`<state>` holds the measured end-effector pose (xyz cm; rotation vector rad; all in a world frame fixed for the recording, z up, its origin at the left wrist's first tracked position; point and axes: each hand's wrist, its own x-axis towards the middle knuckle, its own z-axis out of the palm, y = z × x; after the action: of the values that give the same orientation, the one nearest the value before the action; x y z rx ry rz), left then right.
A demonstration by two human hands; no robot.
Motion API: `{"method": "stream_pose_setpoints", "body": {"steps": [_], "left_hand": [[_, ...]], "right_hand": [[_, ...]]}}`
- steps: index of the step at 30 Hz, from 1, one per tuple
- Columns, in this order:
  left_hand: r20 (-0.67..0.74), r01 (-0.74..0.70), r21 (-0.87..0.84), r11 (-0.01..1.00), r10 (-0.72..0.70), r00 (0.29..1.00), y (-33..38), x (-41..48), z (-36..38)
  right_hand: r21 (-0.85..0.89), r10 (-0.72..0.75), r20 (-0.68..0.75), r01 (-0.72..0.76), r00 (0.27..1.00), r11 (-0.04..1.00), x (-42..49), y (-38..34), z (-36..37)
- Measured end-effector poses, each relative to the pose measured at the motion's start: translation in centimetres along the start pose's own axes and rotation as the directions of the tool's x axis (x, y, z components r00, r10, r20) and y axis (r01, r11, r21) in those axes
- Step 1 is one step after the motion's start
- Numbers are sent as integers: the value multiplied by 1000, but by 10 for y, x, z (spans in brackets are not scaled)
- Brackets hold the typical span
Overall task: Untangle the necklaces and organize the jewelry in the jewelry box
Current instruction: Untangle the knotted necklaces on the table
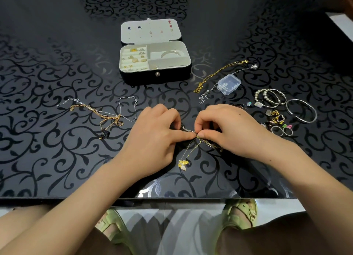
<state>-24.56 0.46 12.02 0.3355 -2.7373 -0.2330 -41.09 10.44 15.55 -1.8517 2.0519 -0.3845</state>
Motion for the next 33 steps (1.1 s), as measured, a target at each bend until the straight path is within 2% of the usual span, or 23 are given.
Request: {"method": "stream_pose_setpoints", "body": {"steps": [6, 15, 23, 28, 33], "left_hand": [[11, -26, 60, 998, 25, 1000, 0, -2, -1], [26, -45, 62, 997, 43, 999, 2, -3, 0], [44, -61, 78, 995, 58, 997, 2, -4, -2], [37, -62, 82, 995, 59, 998, 0, -6, -2], [22, -62, 88, 994, 60, 998, 0, -7, -3]], "right_hand": [[-64, -28, 38, 30, 999, 997, 4, -1, -1], [-125, -14, 92, 25, 996, 992, 6, -6, 0], [-87, 89, 54, -84, 995, 993, 8, -2, -1], [-7, 90, 58, -90, 994, 996, 7, -5, -6], [-59, 103, 78, -99, 992, 993, 7, -9, -3]]}}
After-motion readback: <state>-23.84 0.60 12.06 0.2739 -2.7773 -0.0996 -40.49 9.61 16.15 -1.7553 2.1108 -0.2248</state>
